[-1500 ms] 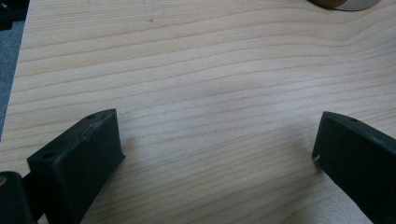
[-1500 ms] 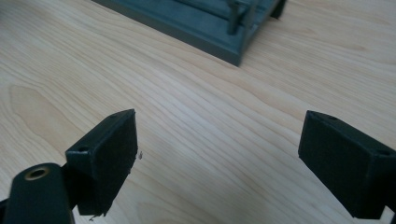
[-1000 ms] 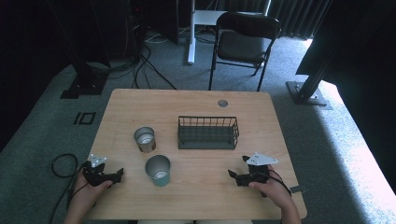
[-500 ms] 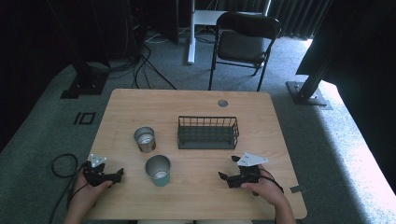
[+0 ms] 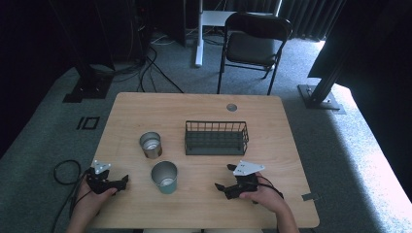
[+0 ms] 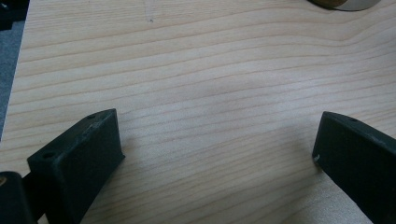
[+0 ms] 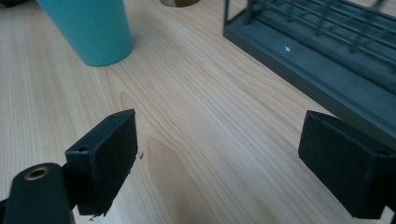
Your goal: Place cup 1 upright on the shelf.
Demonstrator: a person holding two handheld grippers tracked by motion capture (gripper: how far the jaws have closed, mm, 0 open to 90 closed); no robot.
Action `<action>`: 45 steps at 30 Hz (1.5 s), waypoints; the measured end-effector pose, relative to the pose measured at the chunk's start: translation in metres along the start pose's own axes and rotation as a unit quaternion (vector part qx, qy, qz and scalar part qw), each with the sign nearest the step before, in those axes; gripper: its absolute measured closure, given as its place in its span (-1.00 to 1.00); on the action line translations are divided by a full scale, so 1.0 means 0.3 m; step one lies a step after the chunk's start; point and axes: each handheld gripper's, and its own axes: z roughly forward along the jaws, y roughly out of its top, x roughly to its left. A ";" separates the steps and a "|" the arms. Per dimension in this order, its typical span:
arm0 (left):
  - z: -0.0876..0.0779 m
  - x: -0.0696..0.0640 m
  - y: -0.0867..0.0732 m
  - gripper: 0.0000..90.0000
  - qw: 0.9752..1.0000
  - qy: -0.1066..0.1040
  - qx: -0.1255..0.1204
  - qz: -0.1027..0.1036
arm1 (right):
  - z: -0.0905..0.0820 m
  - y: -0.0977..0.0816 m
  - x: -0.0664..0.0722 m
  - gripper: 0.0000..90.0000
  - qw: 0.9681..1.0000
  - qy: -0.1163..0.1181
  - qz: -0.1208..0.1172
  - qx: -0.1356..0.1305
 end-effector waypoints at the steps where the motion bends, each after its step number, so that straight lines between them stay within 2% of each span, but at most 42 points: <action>1: 0.000 0.000 0.000 -0.96 1.000 0.000 0.000 0.000 | 0.014 0.005 0.010 -0.74 1.000 0.007 -0.004 0.003; 14: 0.000 0.000 0.000 -0.96 1.000 0.000 0.000 0.000 | 0.090 0.052 0.065 -0.74 0.999 0.042 -0.025 0.006; 19: 0.000 0.000 0.000 -0.96 1.000 0.000 0.000 0.000 | 0.117 0.074 0.087 -0.74 0.998 0.050 -0.033 -0.005; 26: 0.000 0.000 0.000 -0.96 1.000 0.000 0.000 0.000 | 0.144 0.096 0.113 -0.74 0.997 0.064 -0.040 -0.008; 41: 0.000 0.000 0.000 -0.96 1.000 0.000 0.000 0.000 | 0.211 0.146 0.173 -0.74 0.994 0.093 -0.055 -0.015; 45: 0.000 0.000 0.000 -0.96 1.000 0.000 0.000 0.000 | 0.247 0.171 0.206 -0.74 0.992 0.107 -0.064 -0.024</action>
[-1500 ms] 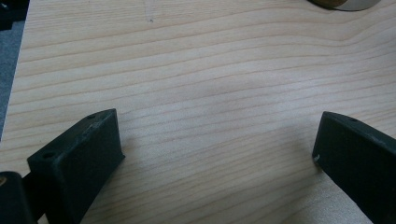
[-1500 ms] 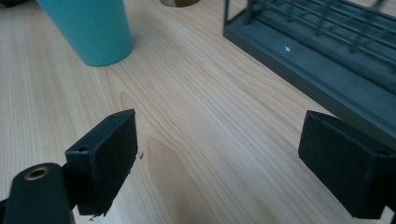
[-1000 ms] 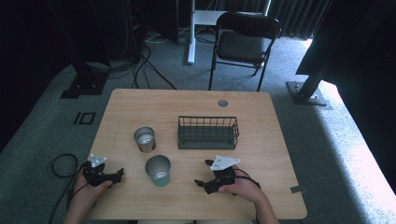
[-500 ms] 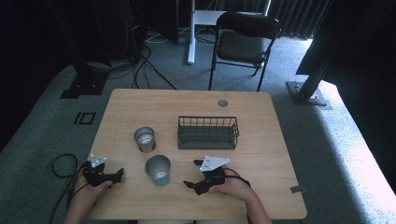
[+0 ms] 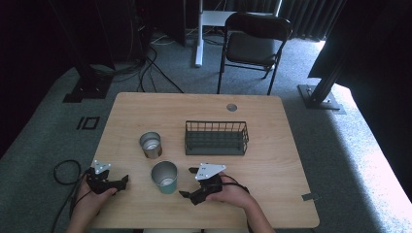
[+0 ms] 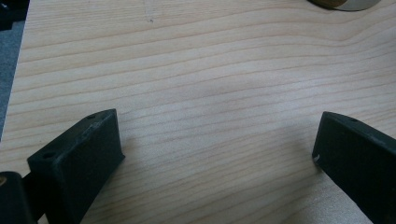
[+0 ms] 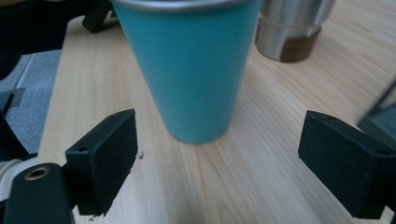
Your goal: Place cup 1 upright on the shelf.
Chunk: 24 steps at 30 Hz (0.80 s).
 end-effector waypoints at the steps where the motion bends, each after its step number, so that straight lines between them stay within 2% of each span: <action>1: 0.000 0.000 0.000 -0.96 1.000 0.000 0.000 0.000 | 0.000 0.000 0.000 -0.74 1.000 0.000 0.000 0.000; 18: 0.000 0.000 0.000 -0.96 1.000 0.000 0.000 0.000 | 0.080 0.052 0.020 -0.74 0.999 0.015 -0.018 -0.025; 24: 0.000 0.000 0.000 -0.96 1.000 0.000 0.000 0.000 | 0.098 0.065 0.025 -0.74 0.999 0.022 -0.015 -0.035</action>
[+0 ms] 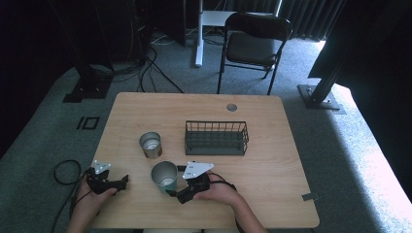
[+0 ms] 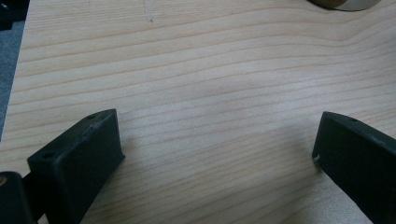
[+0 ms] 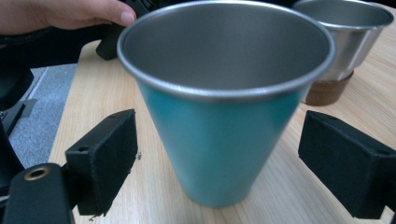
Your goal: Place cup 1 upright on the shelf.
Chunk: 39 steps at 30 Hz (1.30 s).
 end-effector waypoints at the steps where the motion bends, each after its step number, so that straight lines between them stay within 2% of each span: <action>1: 0.000 0.000 0.000 -0.96 1.000 0.000 0.000 0.000 | 0.004 0.002 0.001 -0.74 1.000 0.003 0.000 -0.002; 8: 0.000 0.000 0.000 -0.96 1.000 0.000 0.000 0.000 | 0.027 0.020 0.002 -0.75 1.000 0.006 0.007 -0.019; 13: 0.000 0.000 0.000 -0.96 1.000 0.000 0.000 0.000 | 0.042 0.021 -0.006 -0.75 1.000 0.003 0.015 -0.021; 23: 0.000 0.000 0.000 -0.96 1.000 0.000 -0.001 -0.001 | 0.061 0.037 -0.008 -0.74 0.999 0.010 0.016 -0.033; 26: 0.000 0.000 0.000 -0.96 1.000 0.000 -0.001 -0.001 | 0.063 0.048 -0.010 -0.74 0.999 0.004 0.007 -0.041; 39: 0.000 0.000 0.000 -0.96 1.000 0.000 -0.001 -0.001 | 0.061 0.061 -0.012 -0.72 0.999 -0.002 0.012 -0.042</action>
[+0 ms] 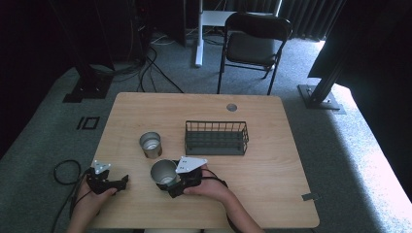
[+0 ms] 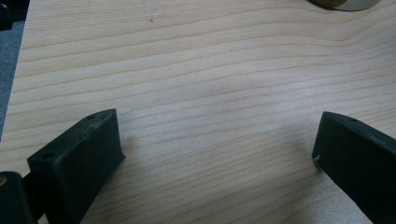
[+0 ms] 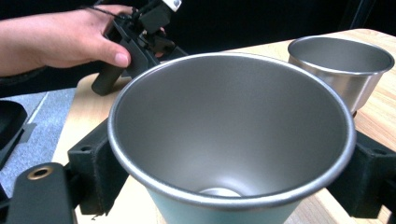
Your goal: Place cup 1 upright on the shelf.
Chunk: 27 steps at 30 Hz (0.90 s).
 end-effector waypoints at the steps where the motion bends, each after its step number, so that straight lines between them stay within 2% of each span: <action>1: 0.000 0.000 0.000 -0.96 1.000 0.000 0.000 0.000 | -0.005 0.010 -0.001 -0.72 1.000 -0.002 0.004 -0.004; 27: 0.000 0.000 0.000 -0.96 1.000 0.000 0.000 0.000 | -0.065 0.107 -0.031 -0.72 0.999 -0.025 0.038 -0.026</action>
